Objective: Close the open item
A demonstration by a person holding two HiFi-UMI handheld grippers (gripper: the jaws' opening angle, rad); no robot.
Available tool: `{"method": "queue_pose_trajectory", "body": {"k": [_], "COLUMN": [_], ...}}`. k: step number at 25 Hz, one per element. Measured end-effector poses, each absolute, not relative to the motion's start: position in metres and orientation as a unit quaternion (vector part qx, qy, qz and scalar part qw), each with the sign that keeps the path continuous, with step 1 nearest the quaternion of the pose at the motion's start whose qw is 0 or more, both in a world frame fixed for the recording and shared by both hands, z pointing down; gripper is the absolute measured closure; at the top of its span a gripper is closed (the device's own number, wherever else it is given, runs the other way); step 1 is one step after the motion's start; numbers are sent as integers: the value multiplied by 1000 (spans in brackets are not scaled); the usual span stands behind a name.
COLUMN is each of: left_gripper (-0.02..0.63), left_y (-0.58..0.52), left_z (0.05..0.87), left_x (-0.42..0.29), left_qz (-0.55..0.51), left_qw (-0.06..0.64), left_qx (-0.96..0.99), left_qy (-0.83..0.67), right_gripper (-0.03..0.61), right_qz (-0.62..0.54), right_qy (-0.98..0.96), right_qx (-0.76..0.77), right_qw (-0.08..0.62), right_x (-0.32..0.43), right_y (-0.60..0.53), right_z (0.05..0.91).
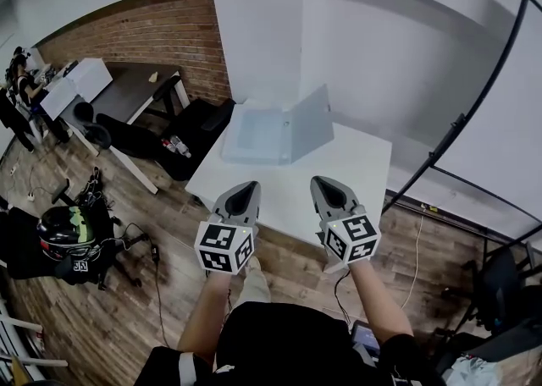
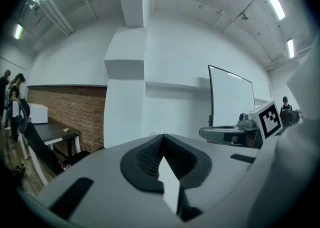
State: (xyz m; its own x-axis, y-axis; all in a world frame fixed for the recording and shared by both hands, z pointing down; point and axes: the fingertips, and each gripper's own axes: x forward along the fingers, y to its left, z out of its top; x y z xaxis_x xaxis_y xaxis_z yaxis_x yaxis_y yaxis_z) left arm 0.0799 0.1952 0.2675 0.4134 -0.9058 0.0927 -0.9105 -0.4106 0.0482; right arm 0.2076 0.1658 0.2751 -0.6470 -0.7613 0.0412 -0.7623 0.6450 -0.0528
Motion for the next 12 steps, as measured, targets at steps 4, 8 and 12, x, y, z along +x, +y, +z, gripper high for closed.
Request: {"method": "queue_pose_trajectory", "body": {"k": [4, 8, 12], "left_gripper": [603, 603, 603], "left_y": [172, 146, 117], "left_z": [268, 266, 268], "left_x": [71, 63, 50], "left_qz": [19, 5, 2], "left_qw": [50, 62, 66], "left_qx": [842, 845, 847], "left_qy": [-537, -531, -527], "right_gripper": [540, 540, 540], "right_qz": [33, 29, 35], "right_qy": [-909, -909, -907], "right_qx": [415, 415, 419], "right_qw": [-1, 3, 4], "right_x": [196, 184, 173], "right_y": [148, 123, 94], "right_z": [273, 271, 269]}}
